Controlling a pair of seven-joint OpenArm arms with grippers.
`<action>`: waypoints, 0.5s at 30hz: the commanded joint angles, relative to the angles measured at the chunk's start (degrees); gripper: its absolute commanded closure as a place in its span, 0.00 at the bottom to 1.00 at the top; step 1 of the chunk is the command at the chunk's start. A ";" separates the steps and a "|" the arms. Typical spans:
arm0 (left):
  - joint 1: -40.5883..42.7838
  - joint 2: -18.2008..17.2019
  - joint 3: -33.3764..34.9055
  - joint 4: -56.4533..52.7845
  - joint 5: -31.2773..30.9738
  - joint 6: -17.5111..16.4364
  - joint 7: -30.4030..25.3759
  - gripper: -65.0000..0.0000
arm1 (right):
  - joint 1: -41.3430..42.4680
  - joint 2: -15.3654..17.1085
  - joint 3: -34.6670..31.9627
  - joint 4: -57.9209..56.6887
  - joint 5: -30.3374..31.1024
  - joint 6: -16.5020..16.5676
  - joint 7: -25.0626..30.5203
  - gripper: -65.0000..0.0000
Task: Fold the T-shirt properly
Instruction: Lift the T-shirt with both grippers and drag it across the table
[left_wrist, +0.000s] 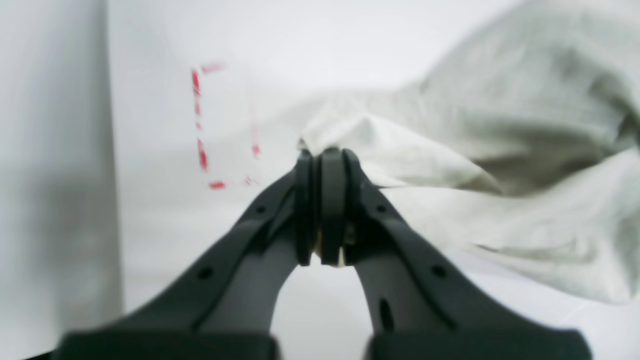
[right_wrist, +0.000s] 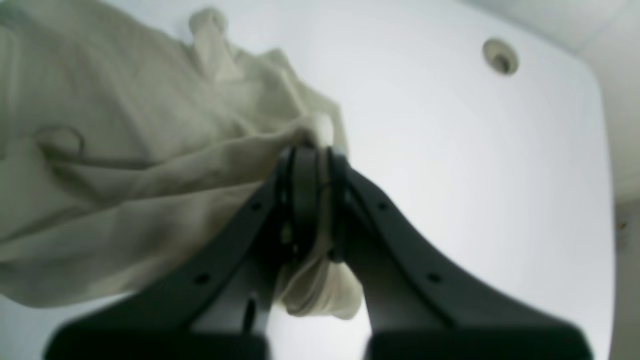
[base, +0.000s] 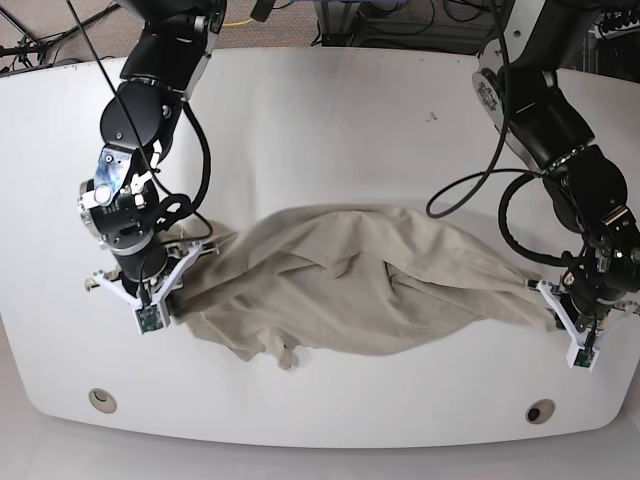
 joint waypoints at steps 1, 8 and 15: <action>-3.71 -0.55 0.10 1.26 -0.50 -0.01 0.35 1.00 | 3.09 1.58 0.10 0.90 0.58 -0.20 1.67 1.00; -12.24 -0.55 0.10 3.89 -0.41 -0.01 3.95 1.00 | 13.46 6.06 0.01 0.81 0.75 0.16 -1.41 1.00; -21.03 -0.55 0.10 5.56 -0.41 -0.01 7.82 1.00 | 23.57 9.49 -0.69 0.73 0.84 0.24 -4.66 1.00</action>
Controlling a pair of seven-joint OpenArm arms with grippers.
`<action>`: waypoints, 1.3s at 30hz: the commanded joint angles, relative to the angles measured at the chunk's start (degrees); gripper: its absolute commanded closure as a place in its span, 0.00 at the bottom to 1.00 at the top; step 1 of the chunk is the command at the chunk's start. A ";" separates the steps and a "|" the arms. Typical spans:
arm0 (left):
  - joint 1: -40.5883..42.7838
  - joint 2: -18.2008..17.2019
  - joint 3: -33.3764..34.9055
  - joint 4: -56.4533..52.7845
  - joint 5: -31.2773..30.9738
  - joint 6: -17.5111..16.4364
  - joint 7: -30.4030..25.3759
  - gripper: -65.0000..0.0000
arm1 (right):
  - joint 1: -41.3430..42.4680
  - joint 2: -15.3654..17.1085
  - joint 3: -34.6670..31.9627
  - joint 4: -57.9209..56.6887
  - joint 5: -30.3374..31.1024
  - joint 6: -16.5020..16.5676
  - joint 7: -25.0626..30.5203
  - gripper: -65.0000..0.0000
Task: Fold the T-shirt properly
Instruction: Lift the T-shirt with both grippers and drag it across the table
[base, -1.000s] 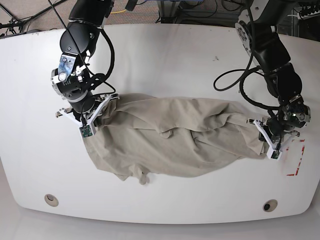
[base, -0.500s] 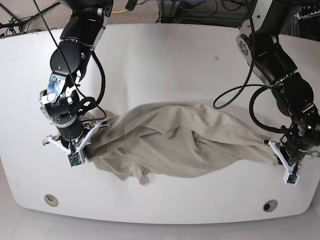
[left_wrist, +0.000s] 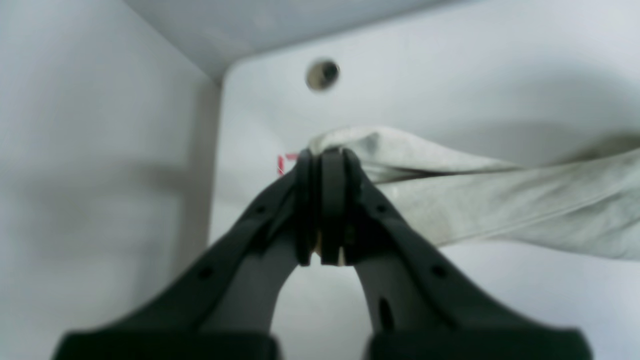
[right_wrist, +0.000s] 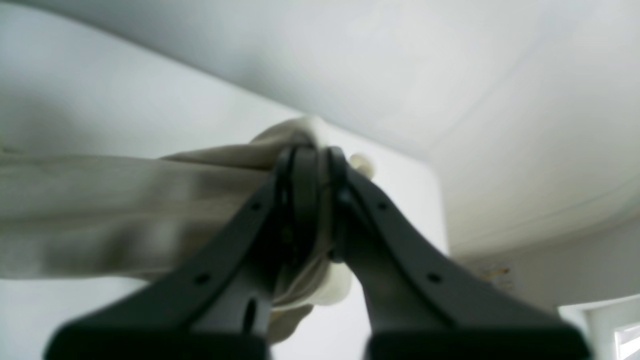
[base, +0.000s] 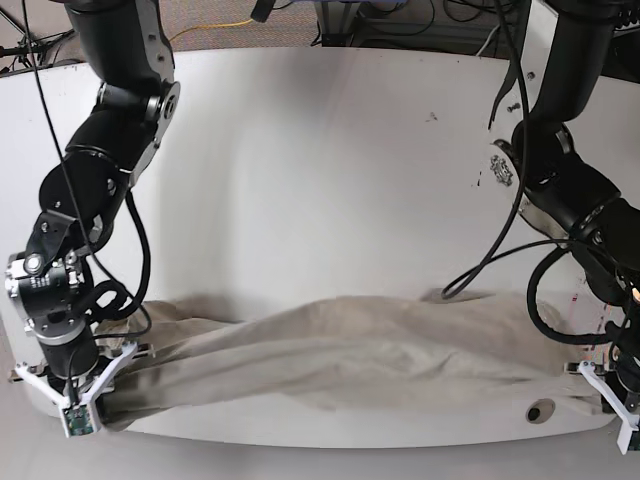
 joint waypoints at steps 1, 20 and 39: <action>-4.49 -0.75 0.23 1.00 -0.48 -0.06 -1.10 1.00 | 4.48 1.03 -1.55 0.26 -0.05 -0.28 1.15 1.00; -18.65 -2.59 0.41 1.00 -0.48 -0.06 2.81 1.00 | 14.68 3.84 -5.16 3.78 -0.14 -0.19 -5.26 1.00; 12.56 -2.42 0.06 11.46 -0.48 -0.06 2.81 1.00 | -11.61 -6.71 4.60 6.51 -0.14 2.88 -5.18 1.00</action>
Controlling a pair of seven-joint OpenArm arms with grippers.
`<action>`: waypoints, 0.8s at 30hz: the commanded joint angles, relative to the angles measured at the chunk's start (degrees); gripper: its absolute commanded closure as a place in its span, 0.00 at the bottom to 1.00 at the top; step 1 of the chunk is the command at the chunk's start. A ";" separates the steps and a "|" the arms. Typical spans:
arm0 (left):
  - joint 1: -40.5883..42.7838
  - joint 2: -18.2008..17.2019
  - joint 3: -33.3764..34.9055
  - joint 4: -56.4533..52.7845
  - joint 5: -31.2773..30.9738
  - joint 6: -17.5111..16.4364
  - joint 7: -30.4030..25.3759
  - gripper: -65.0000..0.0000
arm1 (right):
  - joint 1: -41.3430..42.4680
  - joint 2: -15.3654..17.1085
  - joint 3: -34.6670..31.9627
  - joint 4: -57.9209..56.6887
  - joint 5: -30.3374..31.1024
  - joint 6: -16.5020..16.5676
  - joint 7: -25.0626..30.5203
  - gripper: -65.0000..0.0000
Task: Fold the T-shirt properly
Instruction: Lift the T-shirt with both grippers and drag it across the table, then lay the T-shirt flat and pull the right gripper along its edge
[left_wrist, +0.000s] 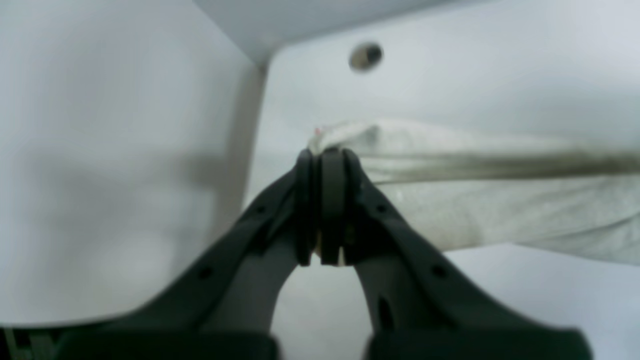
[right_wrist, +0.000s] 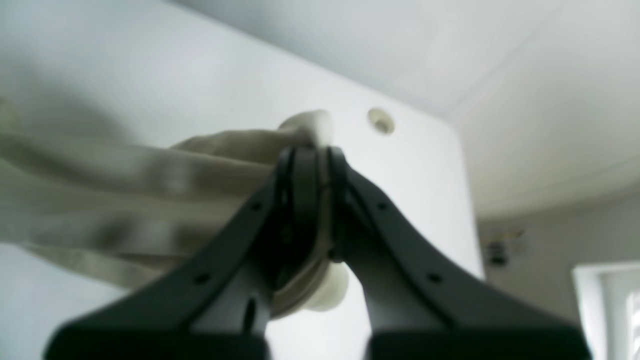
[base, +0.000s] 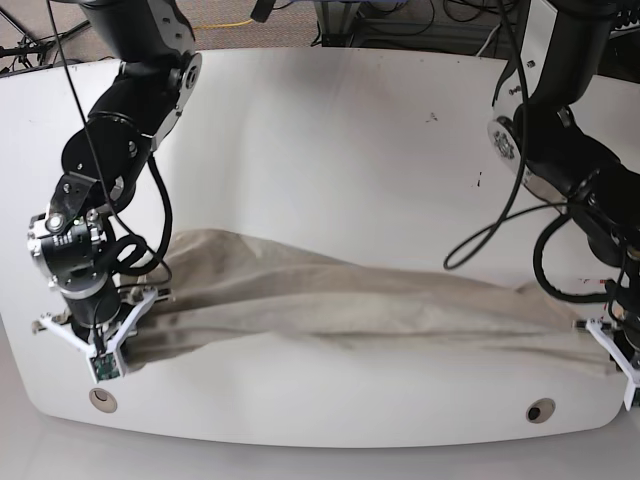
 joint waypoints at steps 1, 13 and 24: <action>3.24 -0.63 0.04 2.39 -0.11 -0.08 -1.01 1.00 | -1.28 -1.36 1.83 1.00 -0.06 0.00 1.45 1.00; 26.72 -0.80 -4.10 6.00 0.16 -0.08 -1.01 1.00 | -15.70 -8.30 8.51 1.00 -0.06 6.46 1.71 1.00; 39.20 -5.72 -6.56 5.73 -0.11 -0.08 -1.76 1.00 | -23.96 -9.62 12.82 1.00 0.03 6.46 1.53 1.00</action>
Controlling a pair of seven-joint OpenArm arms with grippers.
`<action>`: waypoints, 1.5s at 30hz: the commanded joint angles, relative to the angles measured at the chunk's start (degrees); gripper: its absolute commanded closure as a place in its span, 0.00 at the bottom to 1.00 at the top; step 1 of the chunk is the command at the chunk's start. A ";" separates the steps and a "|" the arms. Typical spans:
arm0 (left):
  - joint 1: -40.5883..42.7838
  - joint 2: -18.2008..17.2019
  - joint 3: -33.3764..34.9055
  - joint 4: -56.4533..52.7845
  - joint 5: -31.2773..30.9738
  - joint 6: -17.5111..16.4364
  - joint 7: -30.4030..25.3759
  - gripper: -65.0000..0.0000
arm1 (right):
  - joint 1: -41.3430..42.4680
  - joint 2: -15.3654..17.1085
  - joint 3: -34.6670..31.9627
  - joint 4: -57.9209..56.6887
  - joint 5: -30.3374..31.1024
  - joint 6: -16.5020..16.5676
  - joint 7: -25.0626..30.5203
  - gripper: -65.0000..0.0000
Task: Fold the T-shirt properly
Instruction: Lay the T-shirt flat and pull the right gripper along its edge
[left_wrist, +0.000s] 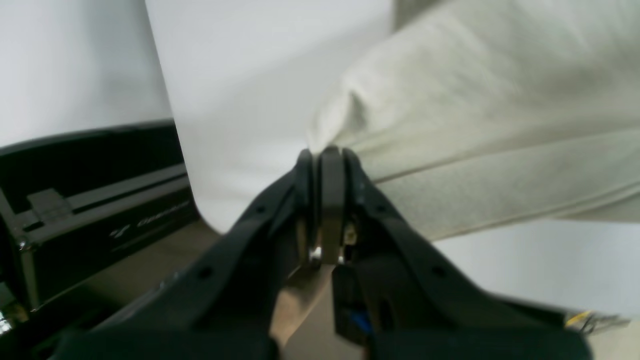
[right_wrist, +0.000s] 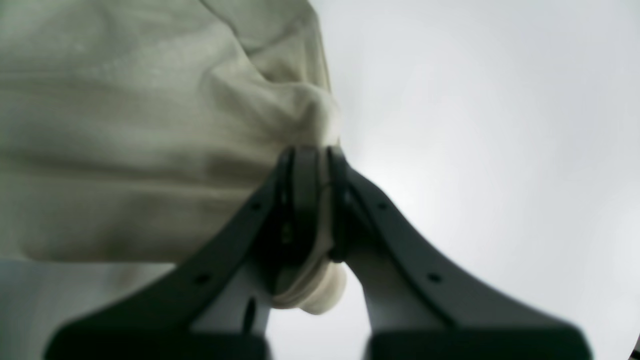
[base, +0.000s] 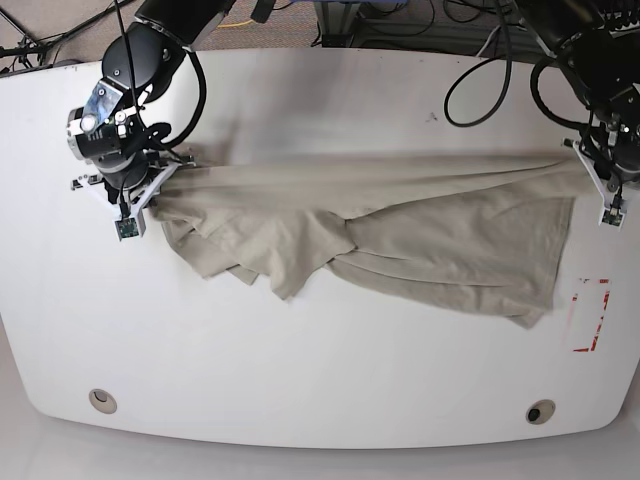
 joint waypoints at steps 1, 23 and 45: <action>1.22 -1.49 -0.18 0.77 0.64 -0.08 -1.92 1.00 | -0.97 0.39 -0.27 1.06 0.10 -0.03 0.94 1.00; 3.33 -1.49 -0.09 0.60 0.99 -0.08 -5.70 1.00 | -16.44 8.74 0.08 0.62 41.15 -0.03 0.86 0.43; 3.33 -1.49 0.00 0.60 1.08 -0.08 -5.70 1.00 | 8.00 18.50 -12.58 -28.04 40.10 -0.03 1.21 0.42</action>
